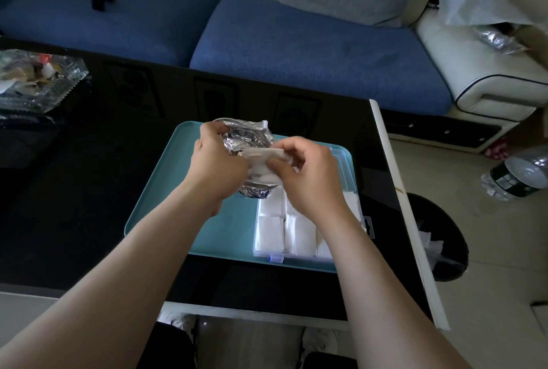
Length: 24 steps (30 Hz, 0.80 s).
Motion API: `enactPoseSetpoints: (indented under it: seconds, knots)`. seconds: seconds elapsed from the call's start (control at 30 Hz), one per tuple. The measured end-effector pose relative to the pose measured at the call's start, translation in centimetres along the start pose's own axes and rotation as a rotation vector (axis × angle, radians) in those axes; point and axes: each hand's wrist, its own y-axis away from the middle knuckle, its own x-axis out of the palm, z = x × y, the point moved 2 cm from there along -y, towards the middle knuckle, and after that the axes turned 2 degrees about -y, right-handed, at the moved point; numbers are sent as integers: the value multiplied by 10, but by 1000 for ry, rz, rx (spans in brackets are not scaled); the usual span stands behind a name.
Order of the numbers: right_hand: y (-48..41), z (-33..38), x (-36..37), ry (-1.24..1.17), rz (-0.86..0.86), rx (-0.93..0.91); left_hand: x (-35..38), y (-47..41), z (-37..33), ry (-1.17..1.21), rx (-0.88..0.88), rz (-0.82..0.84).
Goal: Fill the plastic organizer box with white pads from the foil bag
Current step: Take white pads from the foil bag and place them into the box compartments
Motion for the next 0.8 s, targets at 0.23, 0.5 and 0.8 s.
enactPoseSetpoints:
  seconds: [0.23, 0.5, 0.8]
  knots:
    - [-2, 0, -1, -201, -129, 94, -9, -1, 6, -240, 46, 41]
    - [-1, 13, 9, -419, -193, 187, -14, 0, 10, -549, 166, -52]
    - [1, 9, 58, -41, 17, 119, -26, -9, 24, -735, 118, 62]
